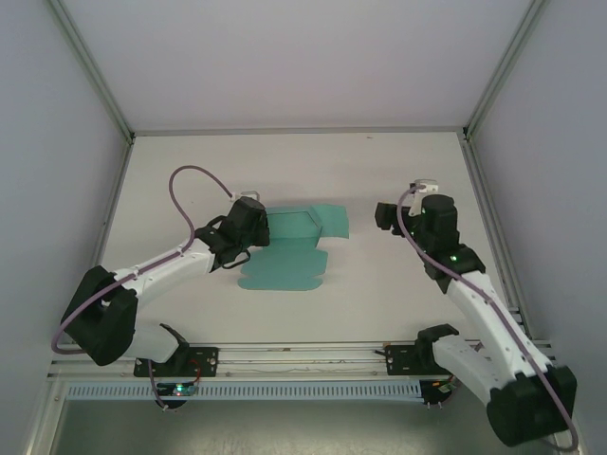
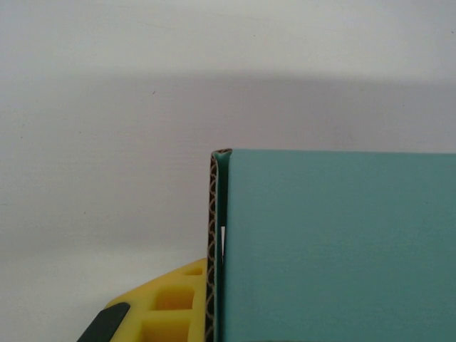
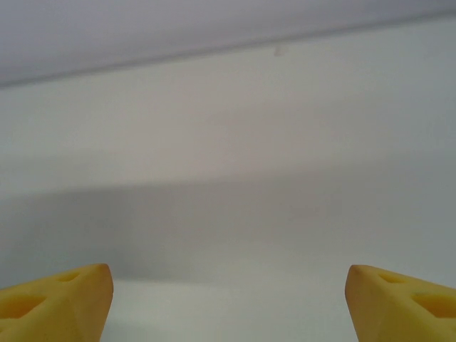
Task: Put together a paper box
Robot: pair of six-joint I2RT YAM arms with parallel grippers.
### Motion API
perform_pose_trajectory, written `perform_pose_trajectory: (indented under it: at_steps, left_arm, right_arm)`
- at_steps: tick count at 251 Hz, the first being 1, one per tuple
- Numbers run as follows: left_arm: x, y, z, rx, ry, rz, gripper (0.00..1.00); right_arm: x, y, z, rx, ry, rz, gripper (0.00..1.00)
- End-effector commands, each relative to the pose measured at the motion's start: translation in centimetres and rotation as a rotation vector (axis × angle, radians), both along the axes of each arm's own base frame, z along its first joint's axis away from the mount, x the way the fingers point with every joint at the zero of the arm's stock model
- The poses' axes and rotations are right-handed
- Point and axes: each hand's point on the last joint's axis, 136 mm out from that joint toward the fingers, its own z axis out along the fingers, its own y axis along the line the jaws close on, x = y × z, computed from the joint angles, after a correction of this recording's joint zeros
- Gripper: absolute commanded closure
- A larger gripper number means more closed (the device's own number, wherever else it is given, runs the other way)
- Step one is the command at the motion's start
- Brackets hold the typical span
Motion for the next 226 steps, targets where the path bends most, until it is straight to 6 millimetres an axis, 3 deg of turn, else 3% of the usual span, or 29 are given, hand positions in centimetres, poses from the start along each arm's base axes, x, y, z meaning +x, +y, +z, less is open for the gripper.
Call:
perform_pose_trajectory:
  at_steps: [1,26,56,96,123,181,226]
  left_arm:
    - [0.5,-0.1,1.7,-0.023,-0.057,-0.01,1.0]
    - [0.4,-0.1,2.2,-0.033,-0.071,-0.013,1.0]
    - [0.4,0.1,2.4,-0.034,-0.08,-0.009,1.0]
    - [0.4,0.5,2.4,-0.02,-0.079,0.006,1.0]
    - [0.3,0.2,2.5,-0.032,-0.082,-0.004,1.0]
    - [0.2,0.3,2.3,-0.027,-0.071,-0.004,1.0]
    - [0.0,0.2,2.5,-0.039,-0.075,-0.014,1.0]
  right_arm:
    - [-0.4,4.4,-1.9,0.118,0.074,0.215,0.14]
    - [-0.5,8.0,-2.0,0.175,0.088,0.384,0.14]
    - [-2.6,12.7,-1.9,0.231,0.11,0.632,0.12]
    - [-5.1,16.5,-1.9,0.263,0.106,0.815,0.14]
    - [-5.1,17.8,-2.4,0.218,0.113,0.823,0.17]
    - [-2.4,19.6,-2.1,0.066,0.044,0.753,0.21]
    - [0.2,19.5,-2.3,-0.073,0.0,0.596,0.26]
